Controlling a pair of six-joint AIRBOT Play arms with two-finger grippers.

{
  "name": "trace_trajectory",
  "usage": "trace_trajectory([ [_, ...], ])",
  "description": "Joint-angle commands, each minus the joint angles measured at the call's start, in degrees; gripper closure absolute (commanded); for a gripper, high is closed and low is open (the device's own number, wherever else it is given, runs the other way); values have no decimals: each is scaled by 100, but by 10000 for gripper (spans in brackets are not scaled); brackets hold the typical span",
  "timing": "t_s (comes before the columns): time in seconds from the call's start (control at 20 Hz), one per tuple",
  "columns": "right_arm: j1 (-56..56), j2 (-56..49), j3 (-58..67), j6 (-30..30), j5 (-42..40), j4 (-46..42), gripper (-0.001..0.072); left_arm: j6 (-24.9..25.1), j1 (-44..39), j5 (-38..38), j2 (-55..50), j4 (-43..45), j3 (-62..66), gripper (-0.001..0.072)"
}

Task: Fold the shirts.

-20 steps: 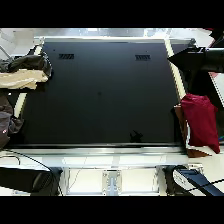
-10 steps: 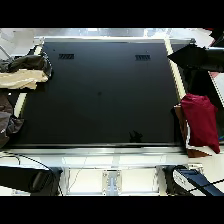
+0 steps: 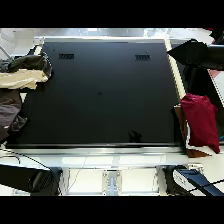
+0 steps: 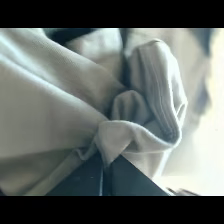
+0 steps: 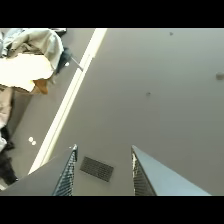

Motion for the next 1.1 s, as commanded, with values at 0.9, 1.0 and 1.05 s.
trace_trajectory([
  [0.9, 2, 0, 210, -17, -1019, -1233, 463, 595, -6496, -483, 2892, -1285, -48, 700],
  [1.0, 0, 0, 210, -61, -881, -1655, 463, 597, -7630, 42, 2745, -911, -48, 699],
  [1.05, -4, 0, 210, -61, -824, -1878, 463, 603, -8094, 236, 2651, -750, -48, 697],
])
